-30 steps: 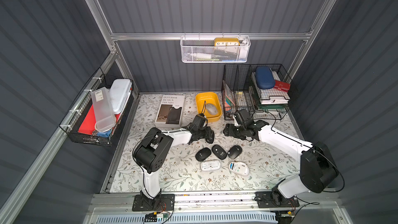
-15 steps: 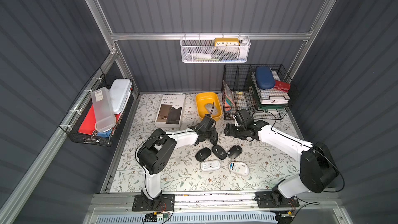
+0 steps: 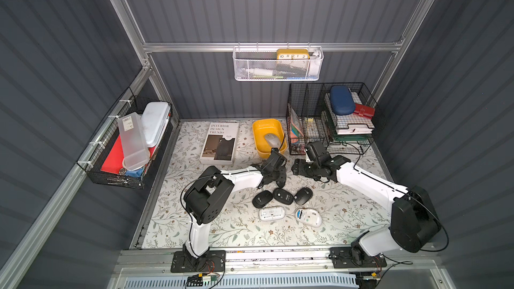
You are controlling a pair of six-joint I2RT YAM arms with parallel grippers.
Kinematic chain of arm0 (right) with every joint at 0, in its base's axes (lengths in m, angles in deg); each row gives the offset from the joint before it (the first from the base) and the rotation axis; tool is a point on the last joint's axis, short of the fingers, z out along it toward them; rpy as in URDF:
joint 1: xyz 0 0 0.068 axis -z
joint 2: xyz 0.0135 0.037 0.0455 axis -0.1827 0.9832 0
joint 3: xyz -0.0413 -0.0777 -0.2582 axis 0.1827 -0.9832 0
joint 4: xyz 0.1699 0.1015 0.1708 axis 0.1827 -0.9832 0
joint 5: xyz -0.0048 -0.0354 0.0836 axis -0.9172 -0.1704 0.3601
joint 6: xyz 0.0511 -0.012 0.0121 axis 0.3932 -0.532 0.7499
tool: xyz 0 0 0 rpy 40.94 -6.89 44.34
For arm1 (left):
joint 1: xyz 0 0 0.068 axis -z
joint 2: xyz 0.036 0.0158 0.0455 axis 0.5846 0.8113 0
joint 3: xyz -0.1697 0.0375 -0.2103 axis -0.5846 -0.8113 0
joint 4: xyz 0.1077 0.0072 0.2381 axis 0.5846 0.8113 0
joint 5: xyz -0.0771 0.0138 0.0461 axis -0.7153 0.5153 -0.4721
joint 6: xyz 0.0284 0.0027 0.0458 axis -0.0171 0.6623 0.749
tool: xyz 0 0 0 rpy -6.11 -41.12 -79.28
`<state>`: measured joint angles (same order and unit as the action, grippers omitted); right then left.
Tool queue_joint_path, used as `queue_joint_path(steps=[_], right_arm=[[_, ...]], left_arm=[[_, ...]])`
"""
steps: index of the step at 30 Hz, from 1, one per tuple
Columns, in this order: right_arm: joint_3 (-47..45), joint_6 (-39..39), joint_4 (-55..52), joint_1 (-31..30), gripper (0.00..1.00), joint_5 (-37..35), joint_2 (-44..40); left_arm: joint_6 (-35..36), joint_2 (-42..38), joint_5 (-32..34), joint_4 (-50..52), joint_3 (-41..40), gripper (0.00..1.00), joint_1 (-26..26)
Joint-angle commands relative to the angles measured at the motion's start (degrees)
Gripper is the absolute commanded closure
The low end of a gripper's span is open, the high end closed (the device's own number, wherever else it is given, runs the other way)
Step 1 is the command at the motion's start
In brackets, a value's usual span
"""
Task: Put the mouse in the storage box
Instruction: Pick up the mouse from the center of the board, then place the mouse in the storage box.
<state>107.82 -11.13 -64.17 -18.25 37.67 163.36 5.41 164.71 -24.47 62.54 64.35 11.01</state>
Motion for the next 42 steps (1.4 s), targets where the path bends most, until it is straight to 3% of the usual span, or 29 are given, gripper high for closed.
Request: queue_joint_path(steps=[1,14,22,28,34,42], right_arm=[[-0.7,-0.6,-1.3,0.4,0.23,-1.1,-1.0],[-0.8,-0.9,-1.6,0.9,0.23,-1.8,-2.6],[-0.6,-1.1,-1.6,1.2,0.23,-2.3,-3.2],[-0.6,-1.5,-3.4,1.6,0.22,-3.2,-4.5],[-1.2,-1.6,-3.8,2.3,0.22,-3.8,-6.6],[-3.1,-1.5,-3.2,2.9,0.22,-4.2,-9.8]], left_arm=[[-0.1,2.5,1.2,5.7,0.0,0.63,0.0],[-2.5,-1.6,4.7,6.1,2.1,0.84,-0.1],[-2.7,-5.4,13.1,9.7,5.7,0.86,-0.1],[-1.2,-6.9,19.7,15.9,13.8,0.86,-0.8],[0.4,-1.6,27.5,24.0,25.2,0.85,-5.7],[6.1,13.9,32.9,29.6,44.5,0.86,-11.7]])
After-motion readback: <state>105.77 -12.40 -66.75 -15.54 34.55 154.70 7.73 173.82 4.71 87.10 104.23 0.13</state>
